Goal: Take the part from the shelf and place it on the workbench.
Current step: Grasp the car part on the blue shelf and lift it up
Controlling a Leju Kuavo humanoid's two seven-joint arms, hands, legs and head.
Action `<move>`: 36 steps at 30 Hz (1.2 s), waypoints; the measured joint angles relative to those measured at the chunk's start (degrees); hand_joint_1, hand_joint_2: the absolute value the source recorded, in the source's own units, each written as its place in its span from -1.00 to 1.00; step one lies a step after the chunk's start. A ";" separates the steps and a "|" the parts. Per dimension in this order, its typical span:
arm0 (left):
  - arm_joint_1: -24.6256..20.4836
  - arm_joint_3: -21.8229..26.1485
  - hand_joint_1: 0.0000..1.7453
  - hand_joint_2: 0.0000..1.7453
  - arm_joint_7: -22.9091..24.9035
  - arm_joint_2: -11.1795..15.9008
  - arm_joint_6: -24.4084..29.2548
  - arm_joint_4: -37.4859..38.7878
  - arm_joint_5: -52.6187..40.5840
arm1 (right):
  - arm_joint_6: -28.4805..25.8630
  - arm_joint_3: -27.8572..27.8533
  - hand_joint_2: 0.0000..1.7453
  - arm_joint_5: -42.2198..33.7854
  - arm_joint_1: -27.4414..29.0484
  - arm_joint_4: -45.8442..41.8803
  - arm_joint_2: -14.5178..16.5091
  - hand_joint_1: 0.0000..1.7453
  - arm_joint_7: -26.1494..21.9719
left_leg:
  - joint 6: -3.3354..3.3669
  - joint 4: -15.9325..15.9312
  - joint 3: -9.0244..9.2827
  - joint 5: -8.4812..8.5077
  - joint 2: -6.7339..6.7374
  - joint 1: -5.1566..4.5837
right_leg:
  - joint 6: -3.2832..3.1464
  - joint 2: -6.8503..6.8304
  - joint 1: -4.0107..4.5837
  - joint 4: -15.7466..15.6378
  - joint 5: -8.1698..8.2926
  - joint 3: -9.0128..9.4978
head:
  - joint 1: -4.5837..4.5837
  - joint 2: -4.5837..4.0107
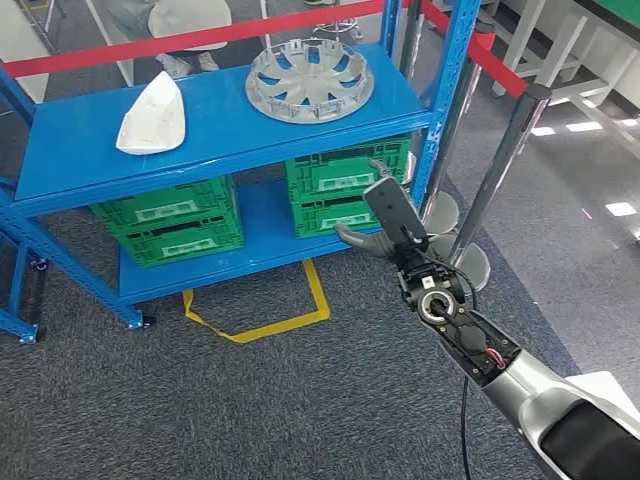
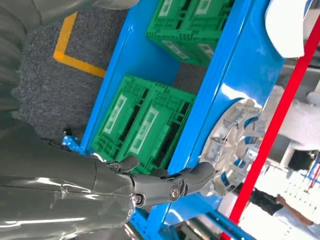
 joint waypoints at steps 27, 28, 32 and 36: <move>0.26 0.02 -1.00 1.00 -0.27 0.38 -0.40 0.09 1.37 | 2.14 3.17 1.00 -2.51 -3.87 3.91 0.50 -1.00 -2.25 | 0.00 0.00 -0.06 0.00 -0.05 -0.01 | 0.00 -0.06 0.00 0.00 0.00 -0.03 | 0.00 0.00; 0.26 0.02 -1.00 1.00 -0.31 0.39 -0.51 0.09 1.38 | 2.14 3.26 1.00 -2.51 -3.96 4.09 0.56 -1.00 -2.34 | 0.00 0.02 -0.07 0.00 -0.06 -0.01 | 0.01 -0.06 -0.01 -0.01 0.00 -0.03 | 0.00 0.00; 0.26 0.02 -1.00 1.00 -0.59 0.44 -0.80 0.09 1.50 | 2.14 3.62 1.00 -2.68 -4.22 4.88 0.93 -1.00 -2.84 | 0.03 0.14 -0.15 -0.02 -0.06 -0.04 | 0.03 -0.06 -0.07 -0.02 0.02 -0.07 | -0.01 0.00; 0.26 0.02 -1.00 1.00 -0.81 0.52 -0.84 0.09 1.52 | 2.12 3.87 1.00 -2.69 -4.28 5.55 1.17 -1.00 -3.11 | 0.17 0.40 -0.32 -0.12 -0.07 -0.05 | 0.05 -0.08 -0.08 -0.02 0.02 -0.12 | -0.01 0.00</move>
